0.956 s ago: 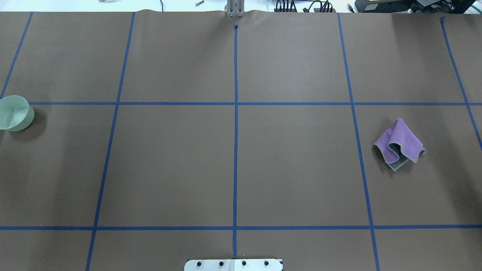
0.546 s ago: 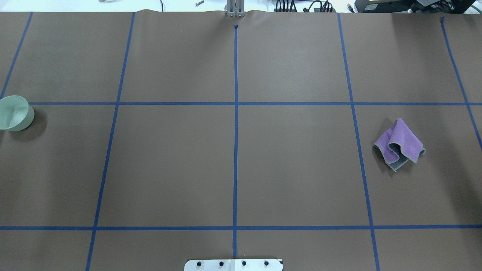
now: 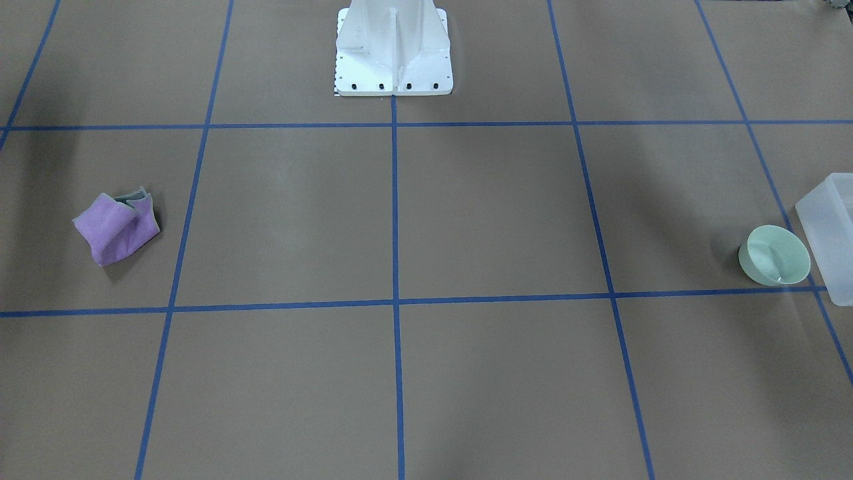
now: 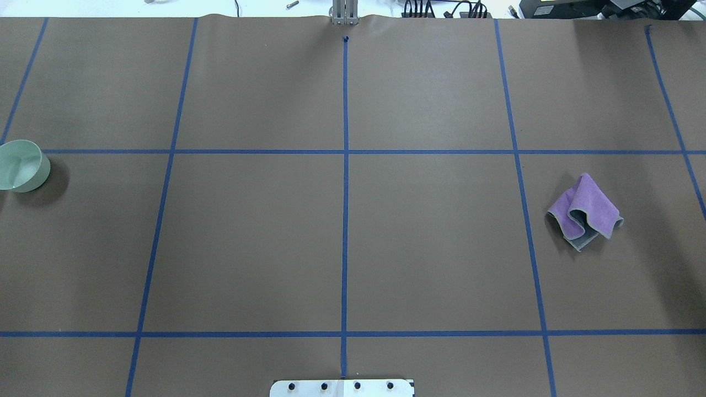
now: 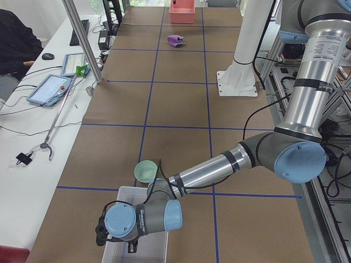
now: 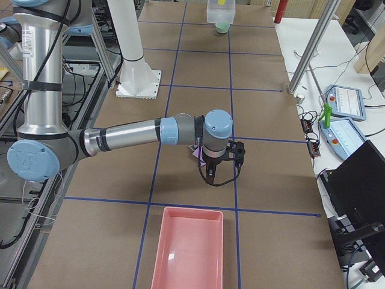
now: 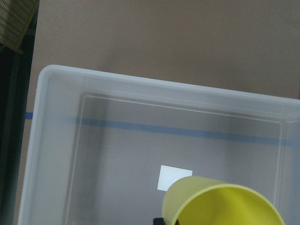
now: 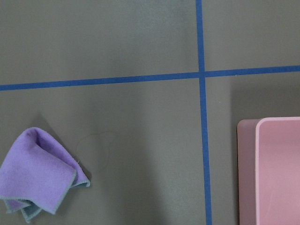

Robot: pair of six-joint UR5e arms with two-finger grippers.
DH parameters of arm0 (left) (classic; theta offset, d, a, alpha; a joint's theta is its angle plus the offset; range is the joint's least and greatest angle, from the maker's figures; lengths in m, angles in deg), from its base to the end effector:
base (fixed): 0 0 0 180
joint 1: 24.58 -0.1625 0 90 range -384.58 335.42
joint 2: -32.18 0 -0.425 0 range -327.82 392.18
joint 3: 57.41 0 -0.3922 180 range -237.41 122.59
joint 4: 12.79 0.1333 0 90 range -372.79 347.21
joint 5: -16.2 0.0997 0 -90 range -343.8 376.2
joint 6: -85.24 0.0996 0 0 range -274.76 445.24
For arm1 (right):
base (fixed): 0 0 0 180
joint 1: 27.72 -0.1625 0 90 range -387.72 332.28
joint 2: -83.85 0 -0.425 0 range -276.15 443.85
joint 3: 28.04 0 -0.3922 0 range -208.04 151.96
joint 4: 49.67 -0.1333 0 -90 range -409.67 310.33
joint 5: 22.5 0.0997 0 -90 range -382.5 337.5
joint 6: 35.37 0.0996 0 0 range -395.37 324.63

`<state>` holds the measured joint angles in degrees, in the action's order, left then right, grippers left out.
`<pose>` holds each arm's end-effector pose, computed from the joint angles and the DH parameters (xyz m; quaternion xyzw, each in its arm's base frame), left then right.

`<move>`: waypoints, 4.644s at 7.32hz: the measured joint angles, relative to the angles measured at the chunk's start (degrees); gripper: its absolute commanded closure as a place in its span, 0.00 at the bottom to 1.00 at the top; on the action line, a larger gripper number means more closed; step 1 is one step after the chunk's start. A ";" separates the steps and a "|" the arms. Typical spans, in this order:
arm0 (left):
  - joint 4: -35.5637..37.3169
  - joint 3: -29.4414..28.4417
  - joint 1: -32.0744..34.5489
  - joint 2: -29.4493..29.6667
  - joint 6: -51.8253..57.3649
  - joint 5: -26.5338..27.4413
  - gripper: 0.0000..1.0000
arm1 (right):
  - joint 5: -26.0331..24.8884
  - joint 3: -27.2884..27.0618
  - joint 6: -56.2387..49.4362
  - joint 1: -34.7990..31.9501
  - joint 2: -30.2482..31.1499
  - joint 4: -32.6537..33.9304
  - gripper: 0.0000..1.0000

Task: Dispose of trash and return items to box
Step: 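Lift the yellow cup with the left gripper and drop it into the clear bin, then move the left gripper back to the pale green bowl and grasp it, then lift the green bowl with the left gripper and place it in the clear bin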

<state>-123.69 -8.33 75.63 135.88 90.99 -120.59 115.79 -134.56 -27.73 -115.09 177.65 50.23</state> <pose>-0.1556 -0.5217 0.8336 0.0049 0.3996 -0.0575 0.9148 0.0379 -0.4595 0.5615 -0.0142 -0.4093 0.0298 0.9118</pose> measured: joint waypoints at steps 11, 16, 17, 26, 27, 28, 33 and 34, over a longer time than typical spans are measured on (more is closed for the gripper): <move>-13.32 -12.34 2.39 0.93 0.50 0.64 0.01 | 2.52 -0.59 0.95 0.09 0.43 0.10 0.00; -0.93 15.85 4.20 -0.17 -15.96 -0.14 0.02 | 2.95 -0.61 0.38 0.09 1.55 -0.73 0.00; 0.27 22.26 1.09 -2.27 -22.71 -0.53 0.02 | 2.95 -0.61 0.34 0.09 1.56 -0.74 0.00; -22.34 26.68 -25.50 -9.35 -66.24 8.10 0.02 | 3.03 -0.15 0.88 0.27 1.47 -0.25 0.00; -25.69 24.99 -27.28 -9.77 -67.57 8.34 0.02 | 3.04 -0.14 0.88 0.30 1.47 -0.21 0.00; -27.33 24.27 -28.85 -10.46 -68.07 8.61 0.02 | 3.02 -0.14 0.87 0.33 1.47 -0.17 0.00; -29.87 23.85 -31.60 -12.61 -68.41 9.06 0.55 | 2.96 -0.09 0.78 0.35 1.46 -0.14 0.00; -29.89 23.88 -31.84 -12.56 -68.46 9.10 0.80 | 2.95 -0.09 0.74 0.35 1.47 -0.14 0.00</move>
<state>-153.59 15.54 43.79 123.32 22.53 -111.49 118.75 -134.65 -26.99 -114.74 179.12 50.09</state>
